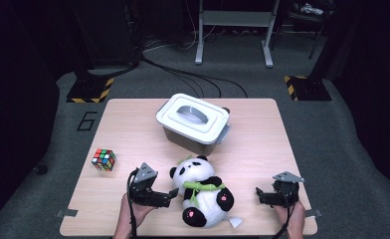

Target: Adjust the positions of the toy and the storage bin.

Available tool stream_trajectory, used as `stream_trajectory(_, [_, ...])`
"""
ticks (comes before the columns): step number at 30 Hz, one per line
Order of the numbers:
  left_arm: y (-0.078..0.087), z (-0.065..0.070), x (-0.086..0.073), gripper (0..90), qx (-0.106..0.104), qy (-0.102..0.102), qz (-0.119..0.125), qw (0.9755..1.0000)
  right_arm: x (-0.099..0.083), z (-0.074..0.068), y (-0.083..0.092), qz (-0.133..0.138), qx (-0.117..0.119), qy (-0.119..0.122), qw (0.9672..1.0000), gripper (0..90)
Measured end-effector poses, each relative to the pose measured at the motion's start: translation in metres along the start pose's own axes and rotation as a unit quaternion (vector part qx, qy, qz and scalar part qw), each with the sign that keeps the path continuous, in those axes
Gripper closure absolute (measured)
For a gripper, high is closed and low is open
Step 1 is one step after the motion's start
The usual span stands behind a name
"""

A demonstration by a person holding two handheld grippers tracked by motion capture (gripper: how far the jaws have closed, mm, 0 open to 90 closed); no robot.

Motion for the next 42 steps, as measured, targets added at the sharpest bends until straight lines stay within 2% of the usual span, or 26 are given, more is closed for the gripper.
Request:
stream_trajectory(2, [-0.004,0.007,0.004,3.5,-0.009,-0.010,0.001,0.9999,0.000,0.000,0.000,0.000,0.000,0.000,1.0000,0.9])
stream_trajectory(5, [-0.008,0.014,0.007,6.4,-0.022,-0.011,0.004,0.9997,0.000,0.000,0.000,0.000,0.000,0.000,1.0000,0.9])
stream_trajectory(6, [-0.009,0.017,0.008,9.3,-0.026,-0.014,0.006,0.9996,0.000,0.000,0.000,0.000,0.000,0.000,1.0000,0.9])
stream_trajectory(7, [-0.010,0.021,0.010,16.1,-0.036,-0.016,0.008,0.9992,0.000,0.000,0.000,0.000,0.000,0.000,1.0000,0.9])
stream_trajectory(8, [-0.012,0.024,0.011,16.1,-0.042,-0.017,0.010,0.9989,0.000,0.000,0.000,0.000,0.000,0.000,1.0000,0.9])
stream_trajectory(12, [-0.016,0.034,0.017,33.2,-0.056,-0.023,0.016,0.9980,0.000,0.000,0.000,0.000,0.000,0.000,1.0000,0.9])
stream_trajectory(14, [-0.018,0.036,0.018,36.9,-0.060,-0.027,0.016,0.9977,0.000,0.000,0.000,0.000,0.000,0.000,1.0000,0.9])
stream_trajectory(15, [-0.020,0.036,0.017,43.3,-0.064,-0.030,0.016,0.9974,0.000,0.000,0.000,0.000,0.000,0.000,1.0000,0.9])
stream_trajectory(17, [-0.020,0.037,0.017,45.4,-0.070,-0.027,0.016,0.9970,0.000,0.000,0.000,0.000,0.000,0.000,1.0000,0.9])
stream_trajectory(21, [-0.021,0.042,0.015,64.2,-0.089,-0.037,0.018,0.9952,0.000,0.000,0.000,0.000,0.000,0.000,1.0000,1.0])
stream_trajectory(23, [-0.021,0.042,0.015,69.6,-0.091,-0.043,0.020,0.9947,0.000,0.000,0.000,0.000,0.000,0.000,1.0000,1.0])
stream_trajectory(24, [-0.021,0.043,0.015,69.6,-0.093,-0.041,0.025,0.9945,0.000,0.000,0.000,0.000,0.000,0.000,1.0000,1.0])
stream_trajectory(25, [-0.021,0.043,0.015,74.6,-0.095,-0.041,0.025,0.9943,0.000,0.000,0.000,0.000,0.000,0.000,1.0000,1.0])
stream_trajectory(31, [-0.016,0.040,0.014,80.5,-0.106,-0.042,0.026,0.9931,0.000,0.000,0.000,0.001,-0.001,0.000,1.0000,1.0])
stream_trajectory(42, [-0.005,0.031,0.012,81.4,-0.126,-0.036,0.023,0.9911,0.000,0.001,0.000,-0.001,0.000,0.003,1.0000,1.0])
Point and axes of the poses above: each handheld gripper's, and its own axes: y roughly backward along the jaws, x roughly out of its top, z roughly to its right, the point moved 9 cm from there along -y, roughly forward along the jaws, and after that the axes turned 14 degrees about z, right-handed, at the moved point
